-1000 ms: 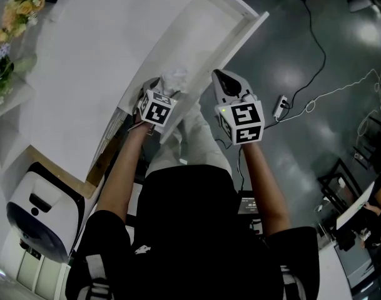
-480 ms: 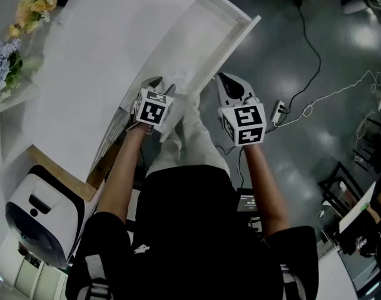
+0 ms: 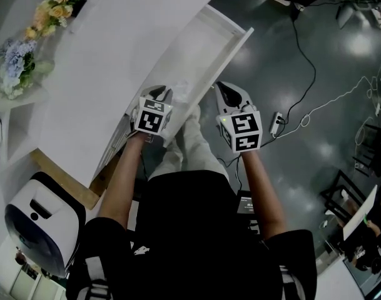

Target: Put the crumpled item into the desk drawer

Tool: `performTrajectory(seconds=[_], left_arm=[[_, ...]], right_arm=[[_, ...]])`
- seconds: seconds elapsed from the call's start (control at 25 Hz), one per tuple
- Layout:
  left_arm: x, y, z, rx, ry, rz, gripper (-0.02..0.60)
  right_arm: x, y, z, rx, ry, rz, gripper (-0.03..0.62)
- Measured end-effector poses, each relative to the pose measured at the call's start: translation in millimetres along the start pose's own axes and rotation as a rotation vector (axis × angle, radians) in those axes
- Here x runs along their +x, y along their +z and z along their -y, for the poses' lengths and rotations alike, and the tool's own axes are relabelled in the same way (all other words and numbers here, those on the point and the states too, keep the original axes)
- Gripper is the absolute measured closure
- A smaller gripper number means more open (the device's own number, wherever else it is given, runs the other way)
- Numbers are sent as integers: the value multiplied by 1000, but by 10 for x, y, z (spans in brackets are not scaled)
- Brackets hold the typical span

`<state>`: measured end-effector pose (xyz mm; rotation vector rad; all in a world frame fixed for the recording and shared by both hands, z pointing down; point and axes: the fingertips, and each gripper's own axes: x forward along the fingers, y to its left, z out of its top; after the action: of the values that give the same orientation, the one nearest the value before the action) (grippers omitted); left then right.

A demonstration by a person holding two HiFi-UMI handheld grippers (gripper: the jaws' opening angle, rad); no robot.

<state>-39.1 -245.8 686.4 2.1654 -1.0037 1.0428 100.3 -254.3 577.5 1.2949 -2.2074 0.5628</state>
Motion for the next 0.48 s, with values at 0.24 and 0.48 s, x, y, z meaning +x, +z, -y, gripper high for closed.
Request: performTrajectory(seconds=[0.24,0.48], left_arm=[[-372,97,-16,-20,23,60,554],[-733,250,25,-5,33,140,565]], right_arm=[[-162,124,-131,-24,-13,25,599],[-311,298,-267,-56,-21,59,599]])
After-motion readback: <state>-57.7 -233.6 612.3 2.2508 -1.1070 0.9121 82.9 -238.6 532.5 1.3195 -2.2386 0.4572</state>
